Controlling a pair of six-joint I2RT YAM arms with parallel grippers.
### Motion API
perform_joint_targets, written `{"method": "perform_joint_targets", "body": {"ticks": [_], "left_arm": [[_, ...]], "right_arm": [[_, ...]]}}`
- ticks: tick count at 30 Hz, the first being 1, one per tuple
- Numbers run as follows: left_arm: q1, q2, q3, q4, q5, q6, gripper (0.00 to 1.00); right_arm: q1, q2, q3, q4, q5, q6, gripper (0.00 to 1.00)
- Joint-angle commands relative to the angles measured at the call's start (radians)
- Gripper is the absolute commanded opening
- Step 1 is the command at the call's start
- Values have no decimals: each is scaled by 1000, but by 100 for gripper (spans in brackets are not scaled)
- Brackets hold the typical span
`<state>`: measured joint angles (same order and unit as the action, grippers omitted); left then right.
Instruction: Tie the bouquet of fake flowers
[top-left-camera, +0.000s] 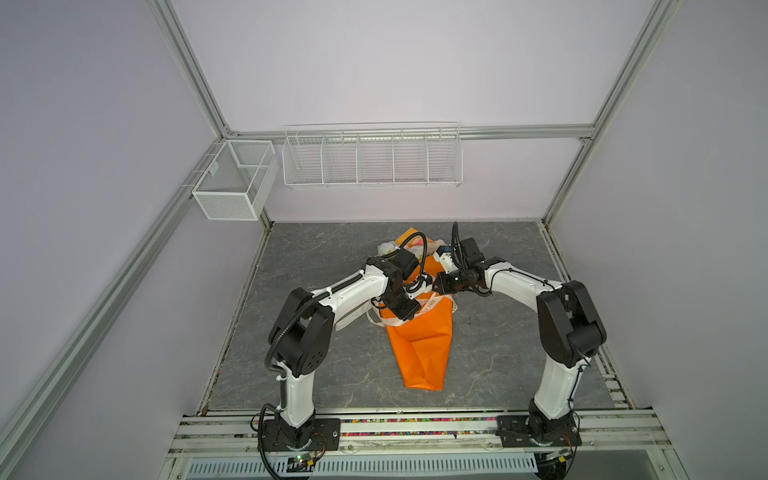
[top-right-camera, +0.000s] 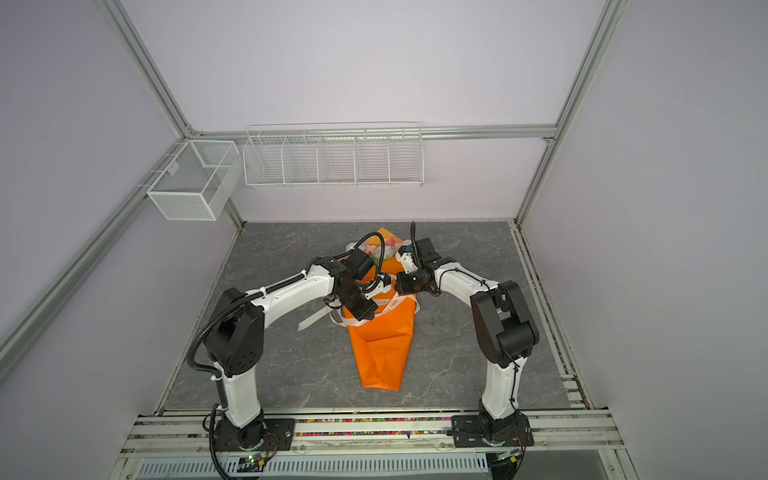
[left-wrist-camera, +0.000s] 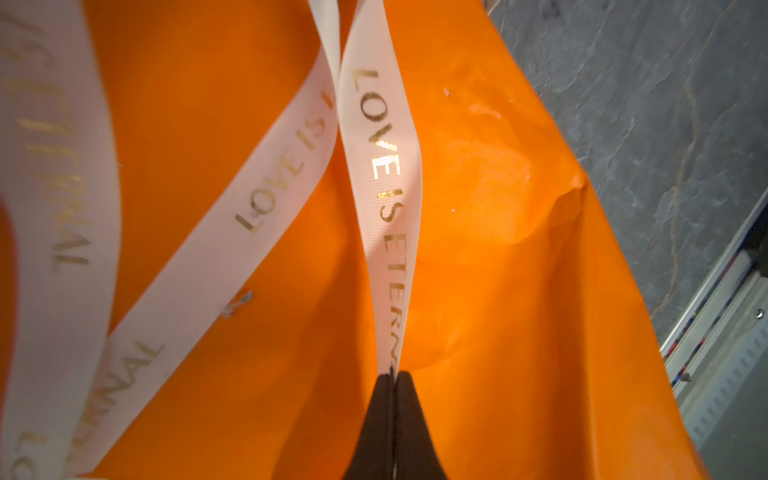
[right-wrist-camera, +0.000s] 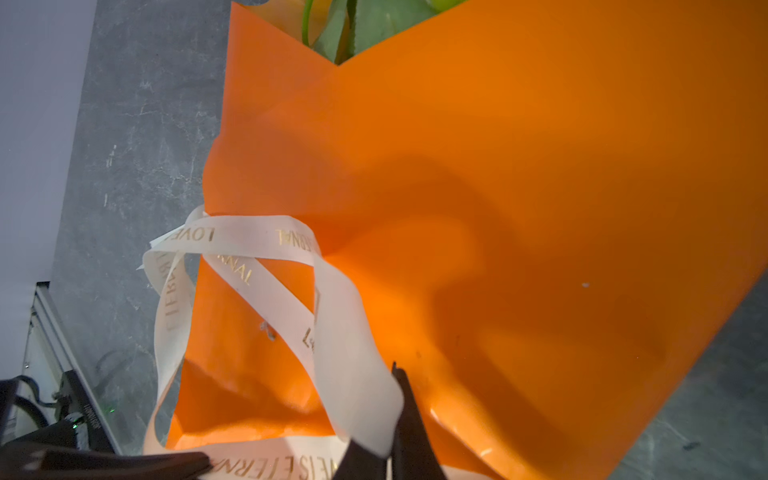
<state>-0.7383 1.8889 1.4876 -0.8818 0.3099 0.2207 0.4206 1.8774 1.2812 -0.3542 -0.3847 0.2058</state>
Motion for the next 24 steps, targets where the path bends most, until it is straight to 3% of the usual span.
{"method": "perform_joint_targets", "body": {"ticks": [1, 9, 13, 18, 24], "left_arm": [[-4, -95, -3, 60, -7, -13, 0], [3, -110, -10, 121, -54, -60, 0], [21, -94, -6, 144, -86, -100, 0], [30, -72, 3, 166, -81, -114, 0], [33, -21, 47, 170, -78, -125, 0]], "right_arm": [[3, -39, -13, 3, -90, -23, 9], [36, 2, 22, -101, -155, -108, 8], [44, 7, 52, -262, -201, -232, 8], [33, -9, 51, -314, -65, -239, 12], [13, -93, 50, -258, 101, -119, 42]]}}
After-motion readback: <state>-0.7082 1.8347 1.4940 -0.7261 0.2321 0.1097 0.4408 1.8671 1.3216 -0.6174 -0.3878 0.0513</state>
